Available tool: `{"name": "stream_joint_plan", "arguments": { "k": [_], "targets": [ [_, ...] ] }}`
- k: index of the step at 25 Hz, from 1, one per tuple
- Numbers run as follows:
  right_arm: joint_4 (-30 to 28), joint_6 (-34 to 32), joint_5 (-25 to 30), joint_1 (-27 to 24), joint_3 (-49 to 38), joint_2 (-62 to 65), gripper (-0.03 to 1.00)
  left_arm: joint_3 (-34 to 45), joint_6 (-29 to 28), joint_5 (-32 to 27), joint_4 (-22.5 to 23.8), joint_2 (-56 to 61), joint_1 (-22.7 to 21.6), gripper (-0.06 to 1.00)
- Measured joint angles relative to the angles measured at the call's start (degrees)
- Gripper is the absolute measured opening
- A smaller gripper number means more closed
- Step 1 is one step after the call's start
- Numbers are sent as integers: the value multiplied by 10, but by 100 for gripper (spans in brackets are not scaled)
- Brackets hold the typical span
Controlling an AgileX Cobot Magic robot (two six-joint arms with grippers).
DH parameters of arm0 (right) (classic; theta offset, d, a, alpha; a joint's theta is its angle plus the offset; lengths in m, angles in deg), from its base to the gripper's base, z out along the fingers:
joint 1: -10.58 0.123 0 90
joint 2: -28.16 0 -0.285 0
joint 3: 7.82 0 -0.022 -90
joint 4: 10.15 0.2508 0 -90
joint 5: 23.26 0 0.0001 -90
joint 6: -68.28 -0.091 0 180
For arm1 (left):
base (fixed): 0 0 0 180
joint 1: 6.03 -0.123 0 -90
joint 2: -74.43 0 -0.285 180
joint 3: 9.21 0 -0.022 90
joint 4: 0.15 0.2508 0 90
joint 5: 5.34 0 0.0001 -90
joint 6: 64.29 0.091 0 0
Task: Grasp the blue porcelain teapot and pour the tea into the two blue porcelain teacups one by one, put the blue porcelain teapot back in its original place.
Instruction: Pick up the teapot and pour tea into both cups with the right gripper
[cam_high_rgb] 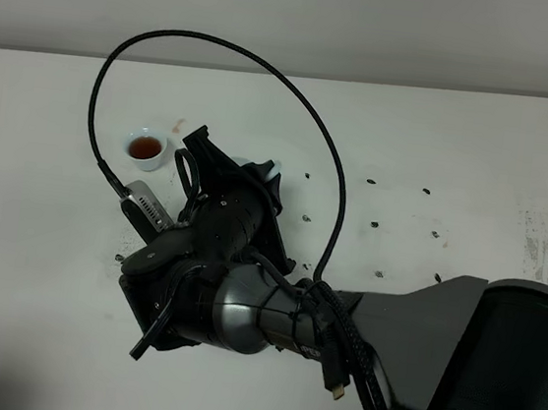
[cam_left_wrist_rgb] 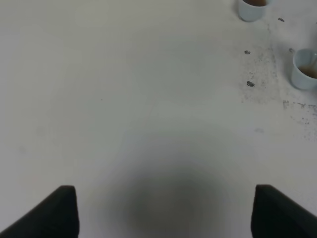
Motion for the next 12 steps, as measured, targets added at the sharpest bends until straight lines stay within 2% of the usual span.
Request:
{"name": "stream_joint_plan", "arguments": {
  "k": [12],
  "targets": [
    [-17, -19, -1, 0, -10, 0, 6, 0, 0, 0, 0, 0, 0, 68]
  ]
}}
